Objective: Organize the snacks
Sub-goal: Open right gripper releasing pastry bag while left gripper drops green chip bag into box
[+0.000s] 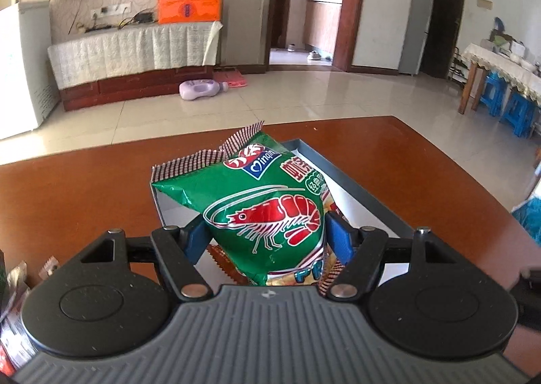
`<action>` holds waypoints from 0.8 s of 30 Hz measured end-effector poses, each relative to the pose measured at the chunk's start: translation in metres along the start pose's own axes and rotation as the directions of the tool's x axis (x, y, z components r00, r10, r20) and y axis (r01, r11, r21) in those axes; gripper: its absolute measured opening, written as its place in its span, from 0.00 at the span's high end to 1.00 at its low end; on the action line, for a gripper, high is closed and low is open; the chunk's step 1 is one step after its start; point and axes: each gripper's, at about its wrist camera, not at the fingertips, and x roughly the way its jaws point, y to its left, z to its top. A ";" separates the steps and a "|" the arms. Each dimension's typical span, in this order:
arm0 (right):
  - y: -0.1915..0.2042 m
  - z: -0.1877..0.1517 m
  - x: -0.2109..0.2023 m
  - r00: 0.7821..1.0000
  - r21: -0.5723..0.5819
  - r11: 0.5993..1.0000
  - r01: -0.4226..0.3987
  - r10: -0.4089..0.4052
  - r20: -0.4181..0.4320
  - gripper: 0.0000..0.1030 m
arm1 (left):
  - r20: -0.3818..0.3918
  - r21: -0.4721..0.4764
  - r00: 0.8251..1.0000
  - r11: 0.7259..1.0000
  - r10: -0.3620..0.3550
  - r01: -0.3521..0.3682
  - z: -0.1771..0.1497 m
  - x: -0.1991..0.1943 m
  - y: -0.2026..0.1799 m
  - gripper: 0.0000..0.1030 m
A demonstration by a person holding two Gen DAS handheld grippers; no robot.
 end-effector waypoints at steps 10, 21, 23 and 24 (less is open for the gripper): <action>0.000 0.017 0.031 0.998 -0.011 0.998 0.062 -0.062 -0.009 0.46 | -0.016 0.025 0.999 0.999 -0.039 0.039 -0.006 0.005 -0.002 0.24; -0.008 0.014 0.020 0.998 0.029 0.997 0.066 -0.066 0.013 0.35 | 0.005 0.044 1.000 0.999 -0.030 0.030 -0.006 0.004 -0.004 0.12; -0.009 0.013 0.014 0.997 0.039 0.997 0.062 -0.063 0.034 0.32 | 0.010 0.051 1.000 0.999 -0.021 0.020 -0.006 0.003 -0.004 0.09; -0.011 0.013 0.012 0.997 0.043 0.997 0.060 -0.062 0.040 0.32 | 0.012 0.055 1.000 0.998 -0.015 0.015 -0.006 0.001 -0.005 0.09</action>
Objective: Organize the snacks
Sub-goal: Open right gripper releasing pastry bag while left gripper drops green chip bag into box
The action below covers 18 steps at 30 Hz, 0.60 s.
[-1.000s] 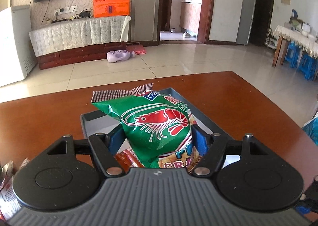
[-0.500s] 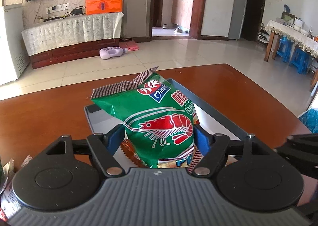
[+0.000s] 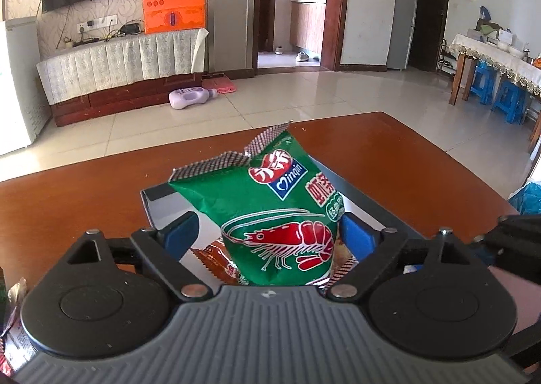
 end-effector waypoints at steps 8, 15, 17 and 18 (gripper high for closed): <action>-0.001 0.000 -0.011 1.000 0.019 1.000 0.015 -0.015 0.024 0.32 | 0.028 0.041 0.999 0.999 0.028 -0.029 -0.004 -0.019 -0.014 0.08; 0.005 0.000 -0.018 0.999 0.025 0.999 0.034 -0.035 0.041 0.32 | 0.050 0.072 0.998 0.996 0.047 -0.051 -0.011 -0.044 -0.026 0.05; 0.007 -0.001 -0.019 0.998 0.032 0.999 0.037 -0.038 0.040 0.32 | 0.047 0.065 0.998 0.997 0.048 -0.051 -0.013 -0.050 -0.026 0.05; 0.008 -0.001 -0.020 0.998 0.035 0.999 0.039 -0.041 0.039 0.32 | 0.046 0.059 0.998 0.997 0.052 -0.055 -0.013 -0.052 -0.026 0.05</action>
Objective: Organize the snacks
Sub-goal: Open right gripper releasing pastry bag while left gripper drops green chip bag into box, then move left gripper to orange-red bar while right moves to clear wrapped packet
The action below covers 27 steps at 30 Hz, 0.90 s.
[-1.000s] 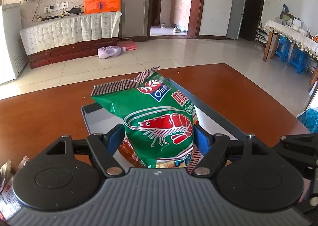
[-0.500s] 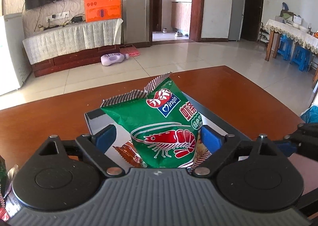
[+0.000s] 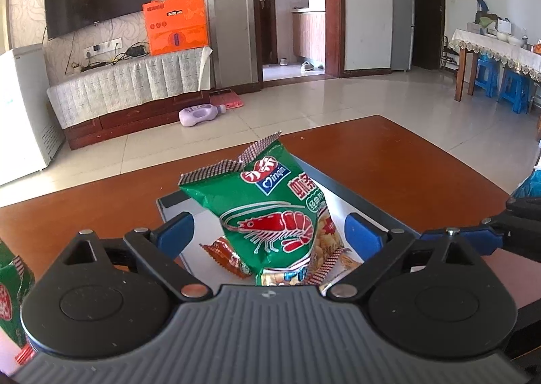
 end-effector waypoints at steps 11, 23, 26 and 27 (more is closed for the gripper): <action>0.018 -0.005 -0.008 1.000 0.003 1.000 -0.010 0.010 0.006 0.32 | -0.021 -0.088 0.998 0.995 0.055 -0.056 -0.008 -0.039 0.025 0.05; 0.059 -0.012 -0.016 0.997 -0.030 0.997 -0.072 0.073 0.027 0.32 | -0.055 -0.213 0.988 0.965 0.146 -0.154 -0.026 -0.096 0.072 0.05; 0.072 -0.011 -0.015 0.994 -0.054 0.993 -0.103 0.104 0.028 0.32 | -0.062 -0.232 0.980 0.952 0.189 -0.198 -0.036 -0.114 0.090 0.05; 0.077 -0.011 -0.014 0.993 -0.068 0.991 -0.113 0.115 0.028 0.32 | -0.065 -0.238 0.977 0.947 0.204 -0.214 -0.038 -0.121 0.096 0.05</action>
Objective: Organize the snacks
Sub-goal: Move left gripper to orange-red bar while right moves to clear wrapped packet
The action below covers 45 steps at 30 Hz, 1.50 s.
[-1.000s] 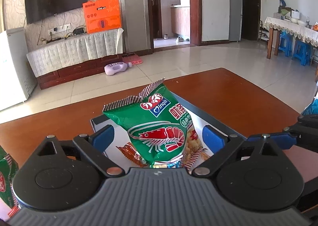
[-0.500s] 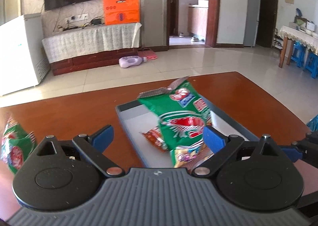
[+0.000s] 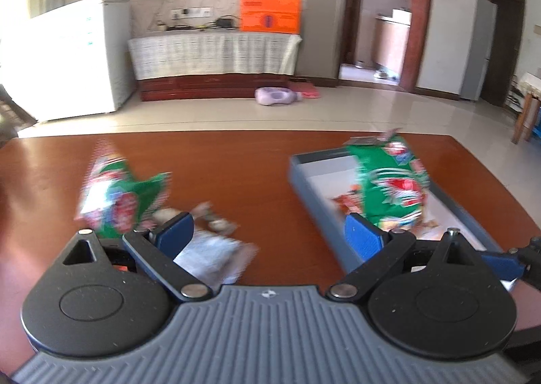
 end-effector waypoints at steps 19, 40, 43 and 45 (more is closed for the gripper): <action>0.058 0.007 0.021 0.995 -0.106 0.989 -0.101 0.099 -0.021 0.32 | -0.125 -0.038 0.970 0.976 0.210 -0.216 -0.064 -0.018 0.073 0.05; 0.095 0.028 0.108 0.984 -0.223 0.962 -0.159 0.134 -0.120 0.32 | -0.197 -0.076 0.944 0.955 0.266 -0.285 -0.069 -0.001 0.111 0.05; 0.096 0.027 0.127 0.978 -0.250 0.954 -0.167 0.129 -0.163 0.32 | -0.203 -0.080 0.944 0.956 0.260 -0.280 -0.068 0.005 0.114 0.05; 0.097 0.027 0.135 0.974 -0.244 0.953 -0.179 0.135 -0.184 0.32 | -0.219 -0.078 0.939 0.955 0.264 -0.286 -0.071 0.011 0.116 0.05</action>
